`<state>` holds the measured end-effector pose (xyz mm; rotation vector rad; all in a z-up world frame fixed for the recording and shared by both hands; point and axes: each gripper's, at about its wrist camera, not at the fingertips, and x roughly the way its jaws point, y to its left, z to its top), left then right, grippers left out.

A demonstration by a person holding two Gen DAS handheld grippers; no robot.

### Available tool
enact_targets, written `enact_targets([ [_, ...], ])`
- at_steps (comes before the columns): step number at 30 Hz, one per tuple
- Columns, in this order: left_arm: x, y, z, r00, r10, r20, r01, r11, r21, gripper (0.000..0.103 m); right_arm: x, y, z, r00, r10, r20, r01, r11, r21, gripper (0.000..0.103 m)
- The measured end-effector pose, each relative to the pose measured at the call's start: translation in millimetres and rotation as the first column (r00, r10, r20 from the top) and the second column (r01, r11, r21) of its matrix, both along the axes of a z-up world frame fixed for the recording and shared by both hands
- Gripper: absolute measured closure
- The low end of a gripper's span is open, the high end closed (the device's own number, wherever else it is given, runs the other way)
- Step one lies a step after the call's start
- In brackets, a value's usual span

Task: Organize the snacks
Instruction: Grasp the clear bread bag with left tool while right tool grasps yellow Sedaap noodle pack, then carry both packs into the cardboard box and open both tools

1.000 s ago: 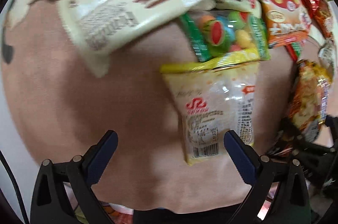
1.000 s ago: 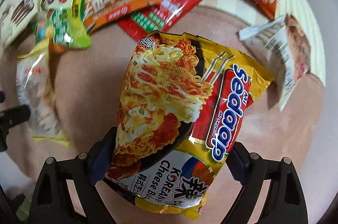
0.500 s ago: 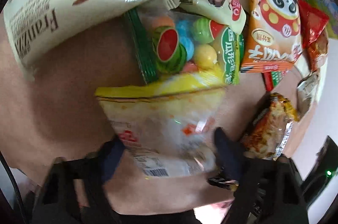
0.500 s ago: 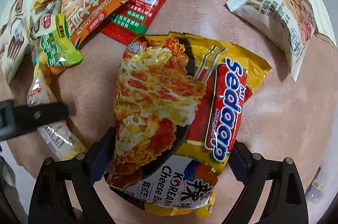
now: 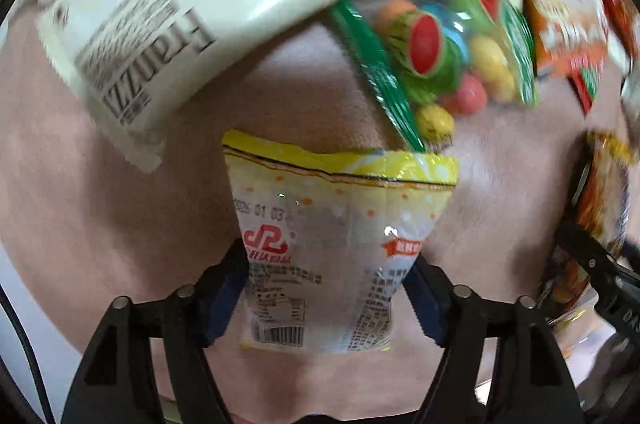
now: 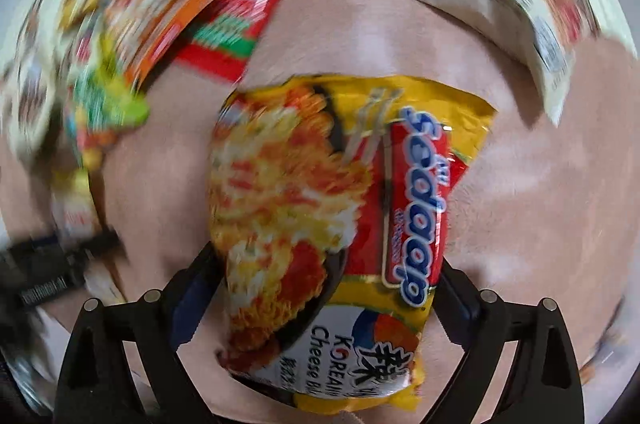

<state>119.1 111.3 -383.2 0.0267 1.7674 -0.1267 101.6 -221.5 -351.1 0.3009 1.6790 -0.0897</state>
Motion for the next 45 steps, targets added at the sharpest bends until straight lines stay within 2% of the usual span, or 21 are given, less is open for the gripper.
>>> enact_targets([
  [2,1.3,14.7,-3.0,0.999,0.037,-0.008,-0.037,0.999,-0.022,0.028,6.7,-20.4,-2.4,0.997,-0.081,-0.004,0.081,0.997,0.012,0.006],
  [5,-0.6,51.1,3.6,0.999,0.046,0.002,-0.046,0.998,-0.033,0.028,18.2,-42.9,-8.1,0.996,-0.093,-0.014,0.093,0.995,-0.017,0.006],
  [8,-3.3,38.5,2.9,0.999,0.050,0.014,-0.050,0.999,-0.020,0.032,26.7,-48.8,-14.5,0.999,-0.039,-0.018,0.037,0.997,-0.072,0.006],
  [12,-9.4,44.7,16.0,0.998,0.042,0.042,-0.042,0.999,-0.002,0.054,34.4,-72.9,-18.0,0.999,-0.028,0.016,0.029,0.992,-0.119,0.011],
  [14,-6.7,42.7,29.1,0.998,0.024,0.050,-0.024,1.000,-0.004,0.057,38.0,-87.7,-17.5,0.999,-0.024,0.044,0.029,0.991,-0.129,0.012],
  [17,-15.0,29.1,33.5,0.998,-0.002,0.065,0.002,1.000,0.000,0.060,39.5,-109.5,-11.8,0.997,-0.006,0.080,0.017,0.989,-0.145,0.014],
  [22,-16.5,39.1,59.6,0.995,-0.026,0.100,0.029,0.999,-0.034,0.061,49.6,-142.1,-7.8,0.989,-0.027,0.146,0.048,0.989,-0.138,0.014],
  [24,-18.3,44.8,79.5,0.992,-0.035,0.120,0.039,0.999,-0.023,0.061,56.5,-164.2,-1.6,0.984,-0.037,0.176,0.061,0.989,-0.133,0.014],
  [25,-10.9,27.4,85.5,0.992,-0.031,0.126,0.034,0.999,-0.026,0.061,64.4,-173.8,4.0,0.982,-0.041,0.183,0.065,0.990,-0.127,0.014],
  [26,-3.8,12.2,92.9,0.992,-0.021,0.127,0.025,0.999,-0.036,0.061,68.5,-182.0,7.9,0.980,-0.049,0.191,0.072,0.991,-0.114,0.014],
  [28,-2.5,14.3,116.2,0.991,-0.016,0.133,0.025,0.998,-0.062,0.061,72.8,-203.8,19.2,0.974,-0.062,0.217,0.082,0.993,-0.083,0.014],
  [30,-0.5,10.3,139.4,0.984,-0.026,0.177,0.042,0.995,-0.089,0.061,78.4,-228.2,34.7,0.965,-0.059,0.254,0.076,0.996,-0.056,0.014],
  [35,28.9,9.8,233.5,0.961,0.018,0.276,0.043,0.976,-0.212,0.061,117.5,-296.1,95.8,0.919,-0.056,0.391,0.041,0.998,0.045,0.014],
  [40,101.4,-11.7,326.9,0.929,0.063,0.365,0.059,0.948,-0.313,0.061,207.2,-380.5,161.4,0.846,-0.037,0.533,-0.023,0.994,0.105,0.014],
  [43,150.4,-34.7,344.0,0.904,0.050,0.425,0.080,0.956,-0.284,0.061,271.2,-441.0,187.3,0.810,-0.045,0.585,-0.045,0.989,0.138,0.014],
  [45,189.1,-48.0,348.8,0.893,0.039,0.449,0.084,0.964,-0.251,0.061,319.6,-482.6,192.2,0.794,-0.031,0.607,-0.053,0.991,0.120,0.014],
])
